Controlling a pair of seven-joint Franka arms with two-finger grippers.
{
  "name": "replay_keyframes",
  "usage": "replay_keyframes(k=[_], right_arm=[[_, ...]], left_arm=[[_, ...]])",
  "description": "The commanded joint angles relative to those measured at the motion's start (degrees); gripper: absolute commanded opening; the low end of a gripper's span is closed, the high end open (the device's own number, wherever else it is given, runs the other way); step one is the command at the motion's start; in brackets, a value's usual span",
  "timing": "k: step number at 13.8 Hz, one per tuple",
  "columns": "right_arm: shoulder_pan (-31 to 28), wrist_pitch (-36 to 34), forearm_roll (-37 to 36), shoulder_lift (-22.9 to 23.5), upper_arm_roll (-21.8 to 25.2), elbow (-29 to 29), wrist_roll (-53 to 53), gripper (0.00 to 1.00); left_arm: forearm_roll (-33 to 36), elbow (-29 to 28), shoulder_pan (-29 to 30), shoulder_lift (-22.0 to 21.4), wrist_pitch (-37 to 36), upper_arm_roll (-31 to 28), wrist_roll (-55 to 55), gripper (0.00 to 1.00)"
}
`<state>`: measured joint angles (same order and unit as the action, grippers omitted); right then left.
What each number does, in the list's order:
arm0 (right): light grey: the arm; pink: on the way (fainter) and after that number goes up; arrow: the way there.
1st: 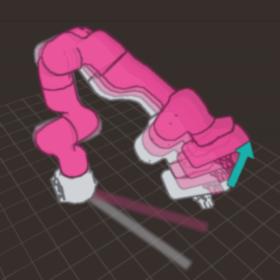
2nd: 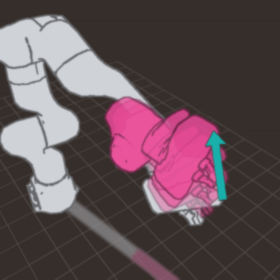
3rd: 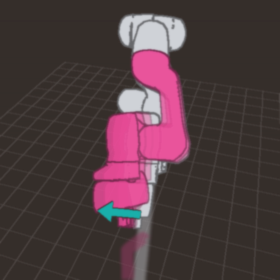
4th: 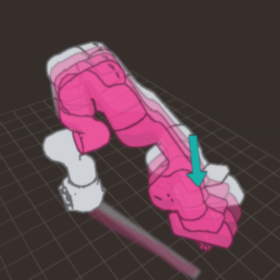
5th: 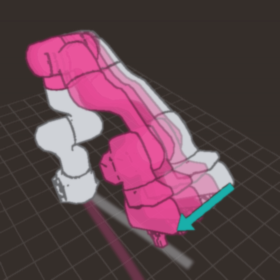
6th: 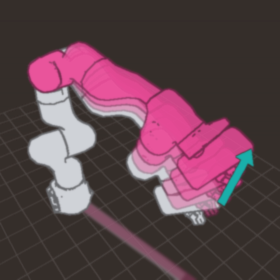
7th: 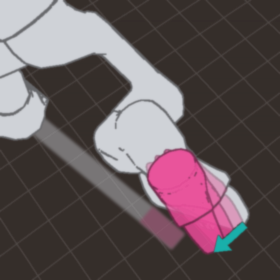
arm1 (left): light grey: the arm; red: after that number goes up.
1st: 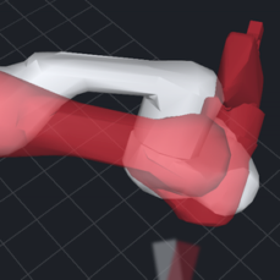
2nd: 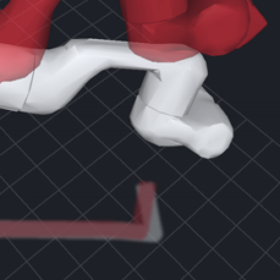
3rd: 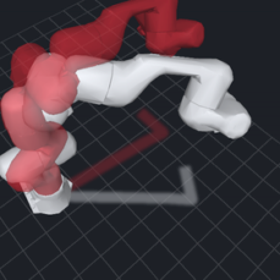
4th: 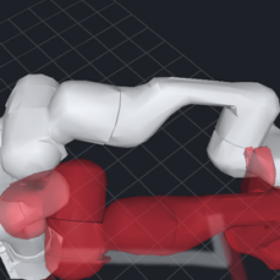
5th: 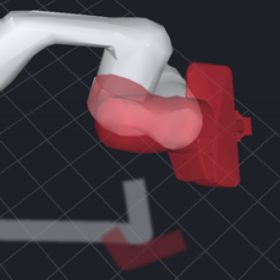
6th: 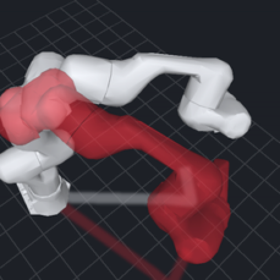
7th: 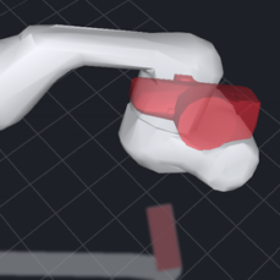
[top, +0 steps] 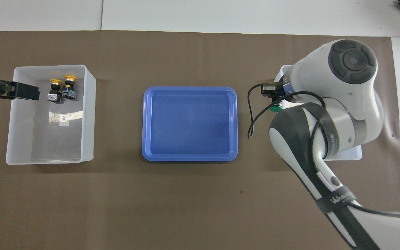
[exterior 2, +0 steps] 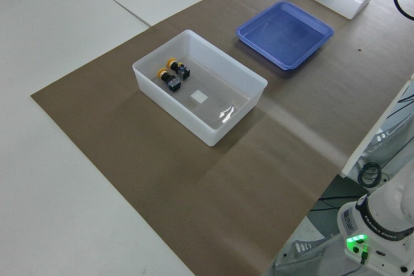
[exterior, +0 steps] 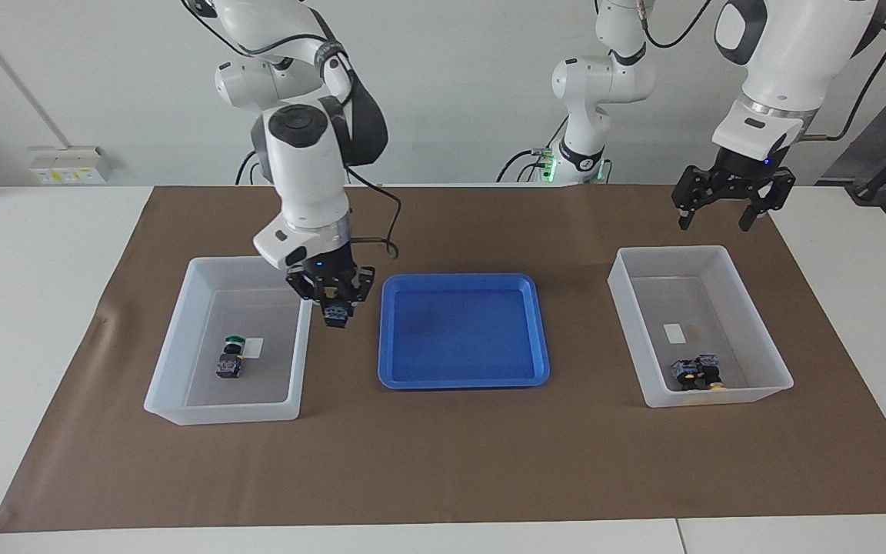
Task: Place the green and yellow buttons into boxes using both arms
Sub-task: 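Carry the green button with the right gripper to its bin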
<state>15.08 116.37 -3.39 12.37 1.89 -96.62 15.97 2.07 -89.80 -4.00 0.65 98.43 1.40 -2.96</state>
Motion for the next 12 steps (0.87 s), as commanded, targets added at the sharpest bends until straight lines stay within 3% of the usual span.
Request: replay_keyframes(k=[1,3,7,12], right_arm=[[-6.27,0.7,0.05,-1.38,-0.84,-3.82,-10.13,0.0],[-9.53,3.76,0.14,-3.83,-0.84,-10.66,-15.24,0.0],[-11.56,16.05,0.49,-5.34,-0.93,-22.8,-17.9,0.0],[-13.75,21.62,8.83,-4.55,-0.84,-27.65,-25.88,0.0]], left_arm=[[0.74,1.57,-0.05,1.56,-3.15,0.1,-0.38,1.0],[0.74,-2.11,0.04,-0.29,-2.9,0.01,-0.21,1.0],[0.74,-2.84,-0.14,-0.82,-2.98,0.01,-0.12,1.0],[0.74,-3.01,0.31,-2.75,-10.62,-0.25,-0.03,1.0]])
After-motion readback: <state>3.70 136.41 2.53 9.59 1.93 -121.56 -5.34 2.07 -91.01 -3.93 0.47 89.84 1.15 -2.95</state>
